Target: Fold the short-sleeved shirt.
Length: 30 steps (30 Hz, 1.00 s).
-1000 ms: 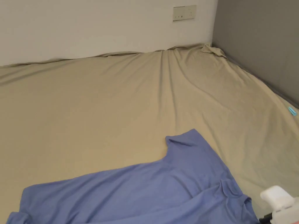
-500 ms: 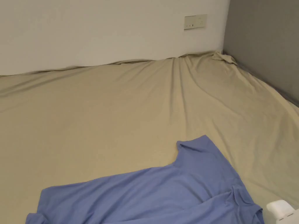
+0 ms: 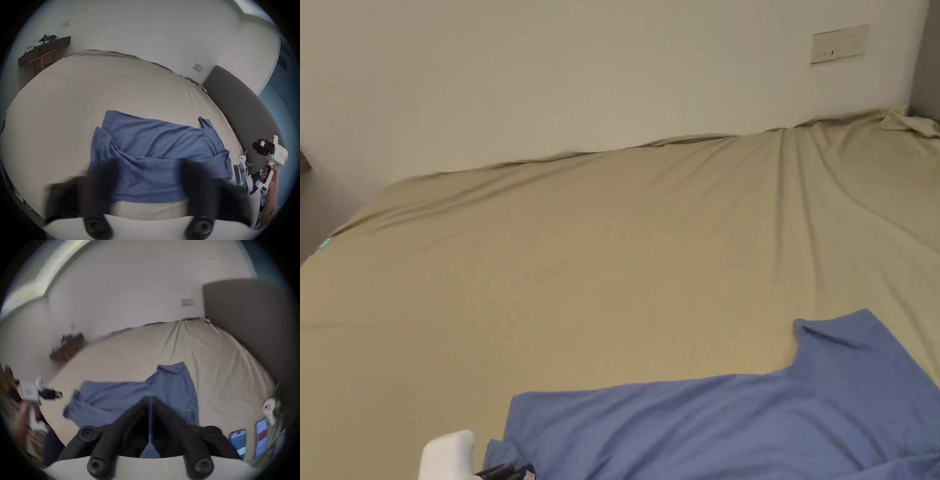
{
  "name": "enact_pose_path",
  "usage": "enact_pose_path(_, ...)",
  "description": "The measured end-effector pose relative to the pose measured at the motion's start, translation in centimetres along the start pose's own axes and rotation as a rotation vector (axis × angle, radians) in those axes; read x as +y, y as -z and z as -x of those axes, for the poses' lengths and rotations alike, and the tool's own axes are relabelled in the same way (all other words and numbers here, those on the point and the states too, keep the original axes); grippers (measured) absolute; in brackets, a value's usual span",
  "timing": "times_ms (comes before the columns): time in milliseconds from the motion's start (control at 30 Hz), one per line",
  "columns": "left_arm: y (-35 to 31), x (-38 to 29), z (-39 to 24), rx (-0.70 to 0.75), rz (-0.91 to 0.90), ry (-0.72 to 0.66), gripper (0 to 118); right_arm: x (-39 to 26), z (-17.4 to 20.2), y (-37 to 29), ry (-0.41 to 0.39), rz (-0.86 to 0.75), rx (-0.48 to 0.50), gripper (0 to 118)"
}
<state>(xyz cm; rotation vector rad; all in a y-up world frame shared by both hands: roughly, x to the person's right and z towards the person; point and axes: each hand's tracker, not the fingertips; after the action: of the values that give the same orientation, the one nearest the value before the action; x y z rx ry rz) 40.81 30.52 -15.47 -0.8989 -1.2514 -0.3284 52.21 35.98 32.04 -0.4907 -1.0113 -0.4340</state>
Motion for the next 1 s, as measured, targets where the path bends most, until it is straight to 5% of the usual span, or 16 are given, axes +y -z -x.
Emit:
enact_pose_path(67,1.4,0.4,-0.3,-0.032,0.009,-0.030,0,-0.6,1.7,0.6,-0.046,0.026,0.009,4)
enact_pose_path(133,2.3,1.1,-0.2,-0.039,0.010,-0.041,0,-1.2,1.9,1.5,-0.006,0.034,0.100,4)
enact_pose_path(267,6.6,4.9,0.5,0.186,-0.041,0.126,6,-1.5,2.0,2.8,0.004,0.064,0.109,4)
enact_pose_path(300,8.4,6.0,1.0,0.233,-0.028,0.161,47,-1.5,1.9,3.1,0.007,0.072,0.109,4)
enact_pose_path(333,10.1,7.0,1.4,0.297,-0.005,0.187,118,-1.5,1.7,3.3,0.011,0.078,0.111,4)
enact_pose_path(600,21.8,9.5,5.4,0.378,0.265,0.172,113,-2.2,-0.6,5.0,0.053,0.141,0.082,4)
enact_pose_path(667,22.0,9.0,5.1,0.309,0.282,0.173,85,-2.4,-1.0,5.5,0.050,0.161,0.066,4)
enact_pose_path(733,19.9,9.6,3.8,0.286,0.164,0.177,1,-2.2,-2.0,6.3,0.056,0.176,0.055,4)
enact_pose_path(867,16.1,9.3,0.7,0.258,0.061,0.336,1,-0.7,-6.1,10.2,0.060,0.207,-0.052,4)
enact_pose_path(1000,12.4,11.5,1.9,0.103,-0.045,0.090,1,2.4,-10.2,16.8,-0.051,0.273,-0.072,7)
